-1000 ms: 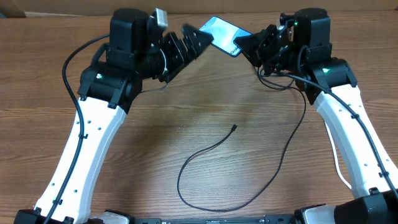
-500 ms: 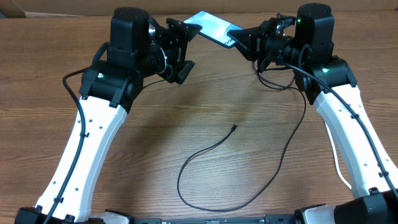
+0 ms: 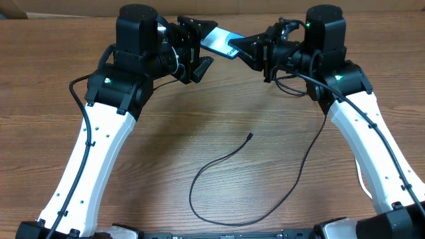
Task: Plug charger to phone and switch on socket
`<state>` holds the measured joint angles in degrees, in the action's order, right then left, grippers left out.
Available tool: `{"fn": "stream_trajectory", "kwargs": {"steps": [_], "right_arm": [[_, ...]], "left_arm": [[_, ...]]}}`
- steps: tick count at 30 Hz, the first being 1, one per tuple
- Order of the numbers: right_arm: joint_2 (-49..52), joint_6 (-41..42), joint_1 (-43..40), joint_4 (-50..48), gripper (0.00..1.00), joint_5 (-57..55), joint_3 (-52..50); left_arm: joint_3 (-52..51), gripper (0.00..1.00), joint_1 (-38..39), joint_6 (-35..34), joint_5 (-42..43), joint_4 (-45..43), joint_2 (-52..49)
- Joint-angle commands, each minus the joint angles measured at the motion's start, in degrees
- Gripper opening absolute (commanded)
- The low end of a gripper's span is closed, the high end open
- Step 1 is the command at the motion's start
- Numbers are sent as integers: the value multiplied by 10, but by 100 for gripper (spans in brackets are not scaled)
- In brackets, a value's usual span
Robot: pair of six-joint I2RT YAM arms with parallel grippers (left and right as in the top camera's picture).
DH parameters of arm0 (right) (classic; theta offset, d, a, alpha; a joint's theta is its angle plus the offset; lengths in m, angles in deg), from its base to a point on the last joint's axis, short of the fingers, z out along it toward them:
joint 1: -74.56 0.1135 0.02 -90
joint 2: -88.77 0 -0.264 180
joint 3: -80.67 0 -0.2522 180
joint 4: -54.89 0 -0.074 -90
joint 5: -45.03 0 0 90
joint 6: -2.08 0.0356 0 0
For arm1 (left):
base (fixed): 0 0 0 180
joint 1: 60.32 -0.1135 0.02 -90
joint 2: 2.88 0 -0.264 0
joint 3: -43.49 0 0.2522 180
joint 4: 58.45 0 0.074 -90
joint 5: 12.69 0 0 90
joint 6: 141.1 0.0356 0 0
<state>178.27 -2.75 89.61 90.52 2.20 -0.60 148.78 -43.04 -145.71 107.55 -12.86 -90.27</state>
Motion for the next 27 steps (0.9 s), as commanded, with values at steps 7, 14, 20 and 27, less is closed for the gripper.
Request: {"fn": "stream_trajectory", "kwargs": {"steps": [7,14,20,27], "right_arm": [[-24,4,0,-12,4,62,14],[-24,3,0,-12,4,89,14],[-24,-1,0,-12,4,89,14],[-24,-1,0,-12,4,92,14]], "left_arm": [[-3,64,3,-8,-2,-2,-4],[-3,58,3,-7,-2,-2,-4],[-3,50,-9,-5,-2,10,-4],[-3,42,-19,-5,3,18,-4]]}}
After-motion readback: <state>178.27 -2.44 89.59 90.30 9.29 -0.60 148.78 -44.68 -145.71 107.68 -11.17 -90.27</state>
